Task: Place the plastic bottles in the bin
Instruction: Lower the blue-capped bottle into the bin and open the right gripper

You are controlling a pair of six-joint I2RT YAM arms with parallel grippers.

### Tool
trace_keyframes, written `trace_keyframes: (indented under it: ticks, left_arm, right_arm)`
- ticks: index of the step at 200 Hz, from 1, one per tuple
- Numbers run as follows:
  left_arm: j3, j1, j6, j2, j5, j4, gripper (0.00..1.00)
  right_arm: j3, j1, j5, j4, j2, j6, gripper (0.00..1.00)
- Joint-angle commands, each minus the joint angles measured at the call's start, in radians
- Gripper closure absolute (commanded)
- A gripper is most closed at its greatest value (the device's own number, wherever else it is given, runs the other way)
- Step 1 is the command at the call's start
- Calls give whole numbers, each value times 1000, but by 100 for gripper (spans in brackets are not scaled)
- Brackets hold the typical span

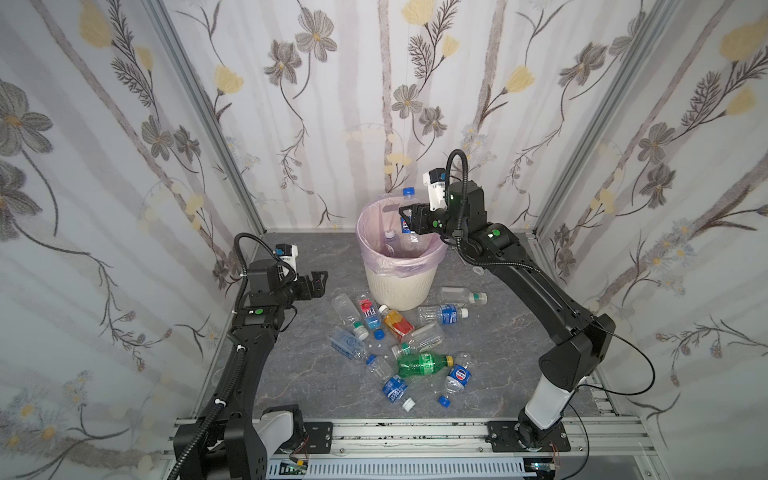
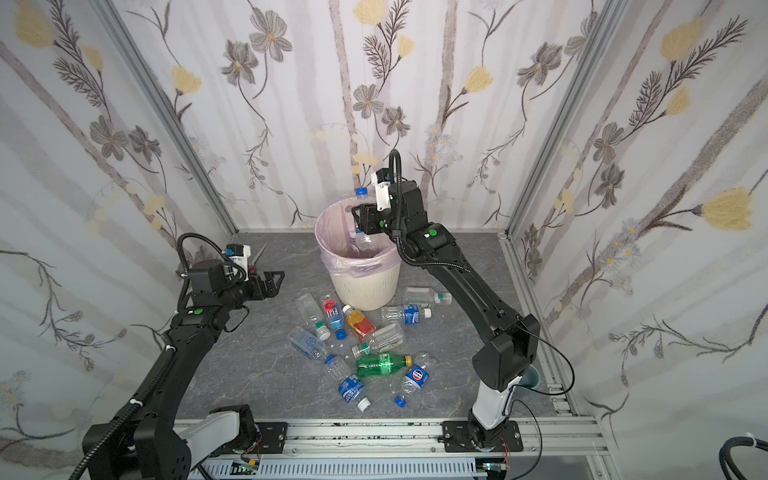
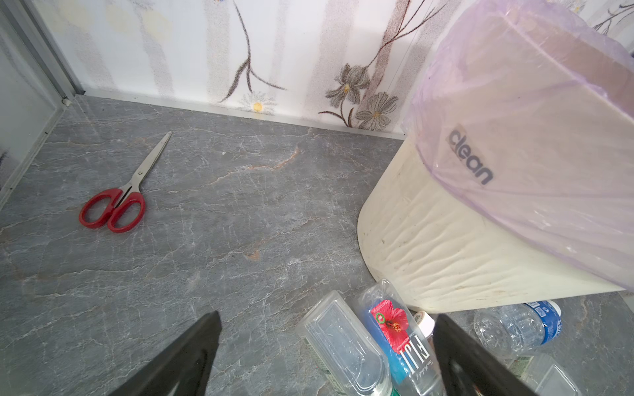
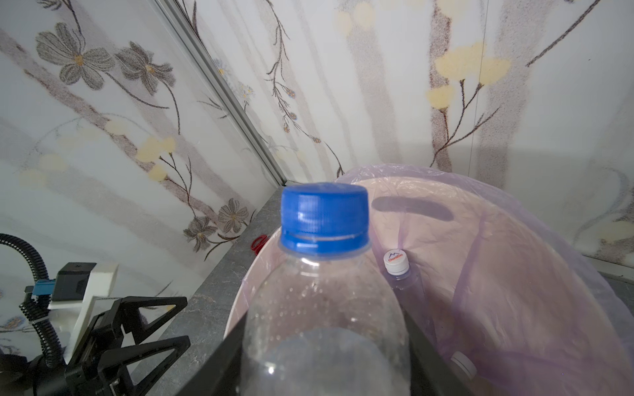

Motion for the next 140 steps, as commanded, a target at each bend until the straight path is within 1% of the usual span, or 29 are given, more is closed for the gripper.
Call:
trace_keyframes:
  ticks: [1, 24, 36, 47, 65, 119, 140]
  left_arm:
    - [-1, -1, 7, -2, 16, 40, 2]
    - [-1, -1, 7, -2, 17, 40, 1]
    - [-3, 0, 7, -2, 19, 40, 2]
    - [-4, -1, 7, -3, 17, 40, 2]
    - [-5, 0, 7, -5, 16, 40, 1]
    - [-10, -1, 7, -6, 21, 40, 1]
    - [-10, -1, 6, -8, 22, 40, 1]
  right_arm:
    - [8, 7, 37, -31, 13, -36, 41]
    - [7, 11, 48, -52, 19, -46, 39]
    - [6, 13, 50, -58, 19, -50, 36]
    - [6, 14, 54, -61, 17, -53, 30]
    - [6, 16, 64, -66, 9, -59, 27]
    - [6, 15, 98, -104, -51, -94, 23]
    - [-4, 16, 113, -145, -102, -120, 20]
